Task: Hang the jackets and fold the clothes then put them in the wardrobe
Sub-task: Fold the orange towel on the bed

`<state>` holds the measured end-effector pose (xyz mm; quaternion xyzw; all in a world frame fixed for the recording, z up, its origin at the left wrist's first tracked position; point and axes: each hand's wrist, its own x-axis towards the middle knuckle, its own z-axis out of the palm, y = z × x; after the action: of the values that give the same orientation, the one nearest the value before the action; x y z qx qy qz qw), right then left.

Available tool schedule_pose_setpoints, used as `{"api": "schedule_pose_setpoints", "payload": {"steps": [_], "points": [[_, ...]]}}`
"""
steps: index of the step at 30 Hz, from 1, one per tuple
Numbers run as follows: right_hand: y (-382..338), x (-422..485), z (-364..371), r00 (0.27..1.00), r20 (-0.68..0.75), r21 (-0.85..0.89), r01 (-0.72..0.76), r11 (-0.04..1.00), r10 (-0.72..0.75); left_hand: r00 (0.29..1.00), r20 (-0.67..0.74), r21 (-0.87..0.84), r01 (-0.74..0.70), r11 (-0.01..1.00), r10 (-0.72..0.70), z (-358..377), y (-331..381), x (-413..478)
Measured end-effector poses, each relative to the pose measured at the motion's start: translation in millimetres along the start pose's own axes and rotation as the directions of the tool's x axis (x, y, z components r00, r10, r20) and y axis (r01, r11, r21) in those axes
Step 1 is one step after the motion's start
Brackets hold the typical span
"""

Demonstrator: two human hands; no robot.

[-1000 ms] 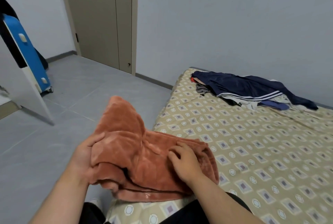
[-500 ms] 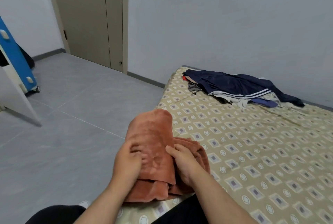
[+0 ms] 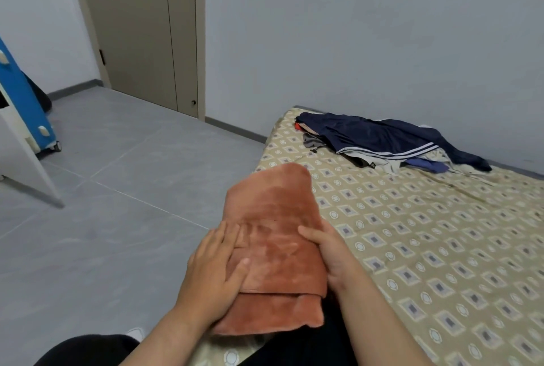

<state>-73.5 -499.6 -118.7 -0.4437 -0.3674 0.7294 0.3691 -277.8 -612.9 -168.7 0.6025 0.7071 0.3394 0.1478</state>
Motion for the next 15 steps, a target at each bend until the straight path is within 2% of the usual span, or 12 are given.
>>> {"api": "schedule_pose_setpoints", "payload": {"steps": [1, 2, 3, 4, 6, 8, 9, 10, 11, 12, 13, 15], "points": [[-2.9, -4.0, -10.8, 1.000, -0.030, -0.083, 0.004, 0.997, -0.007, 0.998, 0.007, 0.016, -0.059, 0.998, 0.059, 2.1, 2.1, -2.4], [-3.0, -8.1, -19.5, 0.995, -0.097, -0.281, -0.009, 0.960, -0.019, 0.992, 0.027, 0.033, -0.120, 0.992, 0.120, 5.3, 3.7, -3.4], [-1.0, -10.1, -26.2, 0.980, -0.193, -0.518, -0.051, 0.854, -0.059, 0.983, 0.073, 0.064, -0.171, 0.983, 0.167, 9.5, 5.6, -3.0], [1.8, -10.2, -29.9, 0.953, -0.273, -0.710, -0.106, 0.696, -0.133, 0.972, 0.141, 0.108, -0.204, 0.973, 0.189, 14.1, 7.7, -1.9], [5.4, -9.0, -25.7, 0.897, -0.337, -0.896, -0.211, 0.392, -0.286, 0.952, 0.268, 0.177, -0.201, 0.963, 0.150, 26.3, 8.6, -0.4], [11.2, -2.6, -14.9, 0.846, -0.249, -0.966, -0.250, 0.061, -0.470, 0.952, 0.298, 0.206, -0.139, 0.969, 0.074, 33.9, 6.7, 1.3], [14.0, -1.6, -6.9, 0.834, -0.130, -0.979, -0.192, -0.061, -0.536, 0.953, 0.298, 0.205, -0.115, 0.972, 0.050, 35.9, 5.6, 1.7], [17.5, -0.8, 1.7, 0.831, 0.000, -0.986, -0.092, -0.138, -0.557, 0.955, 0.295, 0.206, -0.104, 0.973, 0.040, 37.0, 4.0, 1.8], [22.2, -0.1, 8.3, 0.845, 0.086, -0.982, -0.016, -0.186, -0.527, 0.956, 0.292, 0.204, -0.099, 0.974, 0.036, 37.0, 2.6, 1.1], [27.0, 1.7, 10.7, 0.874, 0.109, -0.978, 0.009, -0.208, -0.474, 0.955, 0.296, 0.191, -0.086, 0.978, 0.026, 36.2, 1.6, -0.4], [30.2, 4.2, 8.9, 0.911, 0.068, -0.979, -0.017, -0.202, -0.408, 0.952, 0.305, 0.161, -0.059, 0.985, 0.007, 35.1, 0.8, -2.4], [30.9, 11.6, -3.8, 0.955, -0.078, -0.986, -0.116, -0.117, -0.286, 0.947, 0.320, 0.053, 0.007, 0.999, -0.024, 31.5, 2.7, -5.8]]}}
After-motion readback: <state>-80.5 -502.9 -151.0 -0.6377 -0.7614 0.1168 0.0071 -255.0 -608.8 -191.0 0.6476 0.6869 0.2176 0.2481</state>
